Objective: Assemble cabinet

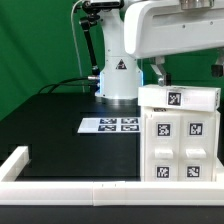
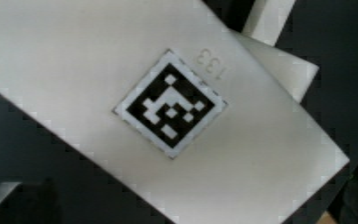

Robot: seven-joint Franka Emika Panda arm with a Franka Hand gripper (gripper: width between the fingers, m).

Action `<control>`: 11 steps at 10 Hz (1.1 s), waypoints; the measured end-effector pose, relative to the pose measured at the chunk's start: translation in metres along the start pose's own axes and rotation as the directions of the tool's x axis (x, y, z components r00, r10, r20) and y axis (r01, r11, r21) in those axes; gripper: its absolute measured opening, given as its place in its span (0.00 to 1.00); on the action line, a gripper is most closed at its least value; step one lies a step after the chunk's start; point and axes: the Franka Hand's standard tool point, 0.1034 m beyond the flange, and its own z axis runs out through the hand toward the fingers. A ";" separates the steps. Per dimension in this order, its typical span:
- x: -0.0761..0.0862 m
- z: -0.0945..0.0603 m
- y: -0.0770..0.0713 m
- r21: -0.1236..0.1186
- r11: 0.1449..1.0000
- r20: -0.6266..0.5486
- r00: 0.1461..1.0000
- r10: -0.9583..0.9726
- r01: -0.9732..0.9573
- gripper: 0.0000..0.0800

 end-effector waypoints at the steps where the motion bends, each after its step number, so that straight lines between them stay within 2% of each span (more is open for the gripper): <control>1: 0.000 0.000 0.000 -0.001 0.997 0.001 0.997 -0.079 0.079 1.00; 5: -0.007 0.007 -0.003 0.002 0.921 0.007 0.921 -0.389 0.389 1.00; 7: -0.013 0.012 0.001 0.011 0.850 0.017 0.850 -0.526 0.526 1.00; 11: -0.023 0.028 0.005 -0.001 0.856 0.014 0.856 -0.517 0.517 1.00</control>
Offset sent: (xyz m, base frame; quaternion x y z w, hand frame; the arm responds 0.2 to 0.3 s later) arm -0.0192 0.0084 -0.0045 0.0002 0.0092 -0.2478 0.9688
